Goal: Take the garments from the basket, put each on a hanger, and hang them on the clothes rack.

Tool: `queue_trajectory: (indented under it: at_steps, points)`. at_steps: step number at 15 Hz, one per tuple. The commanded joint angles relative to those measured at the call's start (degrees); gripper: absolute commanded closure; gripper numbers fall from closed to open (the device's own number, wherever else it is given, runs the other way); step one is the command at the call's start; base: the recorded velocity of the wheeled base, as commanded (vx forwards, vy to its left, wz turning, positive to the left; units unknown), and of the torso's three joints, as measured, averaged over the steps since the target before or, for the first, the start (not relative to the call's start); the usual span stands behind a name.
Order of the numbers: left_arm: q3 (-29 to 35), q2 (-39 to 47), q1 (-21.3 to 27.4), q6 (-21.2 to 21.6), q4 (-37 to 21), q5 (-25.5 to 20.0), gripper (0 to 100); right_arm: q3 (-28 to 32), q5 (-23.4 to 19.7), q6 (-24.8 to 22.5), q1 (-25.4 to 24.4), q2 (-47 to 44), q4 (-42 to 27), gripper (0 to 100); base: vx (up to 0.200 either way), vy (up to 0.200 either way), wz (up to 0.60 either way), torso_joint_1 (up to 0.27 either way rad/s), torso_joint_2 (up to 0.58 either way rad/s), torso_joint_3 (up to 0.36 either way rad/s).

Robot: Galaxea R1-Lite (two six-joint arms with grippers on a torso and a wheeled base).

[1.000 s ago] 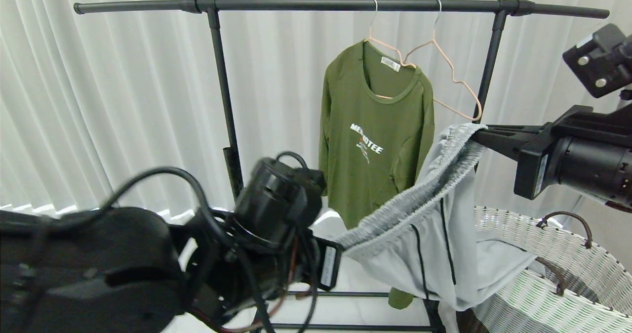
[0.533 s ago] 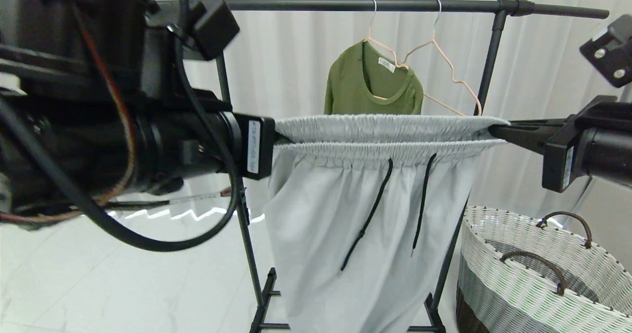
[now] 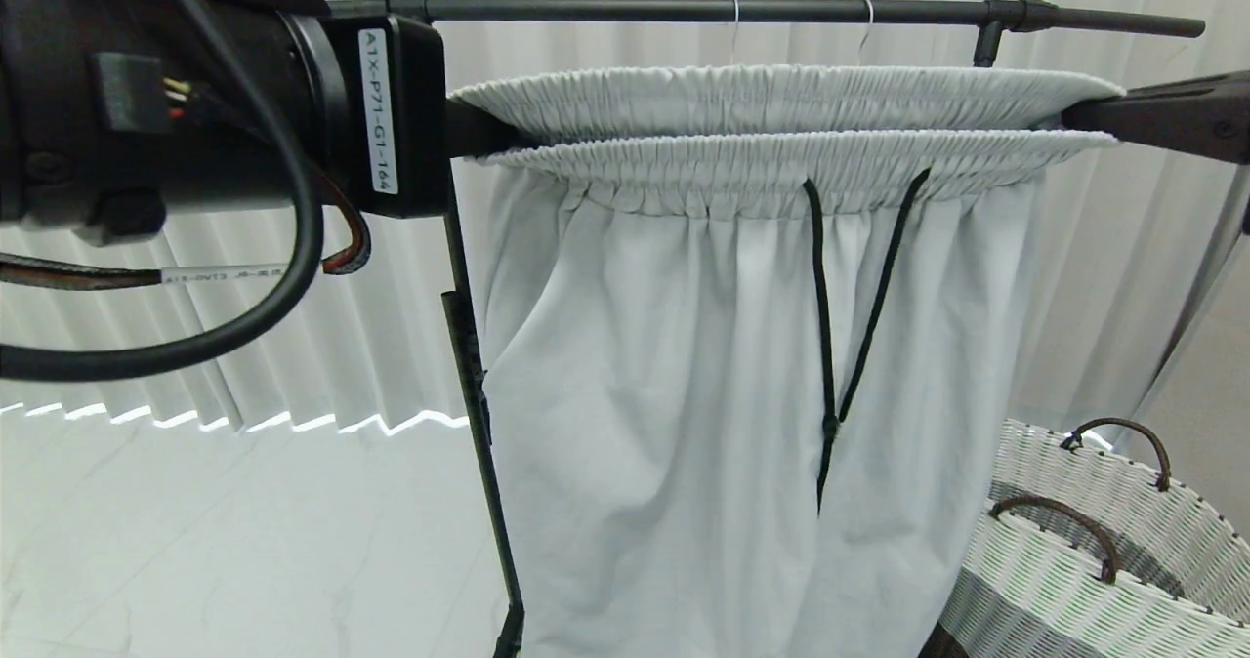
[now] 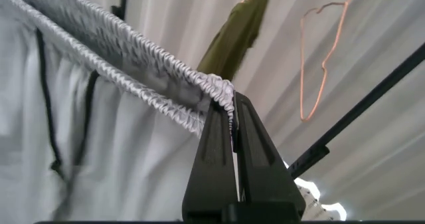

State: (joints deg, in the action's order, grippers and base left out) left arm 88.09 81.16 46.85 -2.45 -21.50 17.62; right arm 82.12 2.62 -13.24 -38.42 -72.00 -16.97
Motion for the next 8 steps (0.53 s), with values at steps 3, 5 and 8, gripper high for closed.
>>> queue_trajectory:
  at_steps: [3,5,8]
  points:
    - [1.38,-1.54,3.69,0.34,0.15,-3.64,100,8.06,-0.07,-0.03,-2.09,1.60,-10.19,100,0.000,0.000,0.00,0.000,0.00,0.000]
    - [2.26,-1.01,3.60,1.04,0.32,-3.82,100,8.06,-0.16,0.14,-2.00,4.59,-15.90,100,0.000,0.000,0.00,0.000,0.00,0.000]
    - [2.44,-0.57,3.51,1.40,0.94,-3.64,100,8.32,-8.95,0.23,-2.62,8.63,-23.64,100,0.000,0.000,0.00,0.000,0.00,0.000]
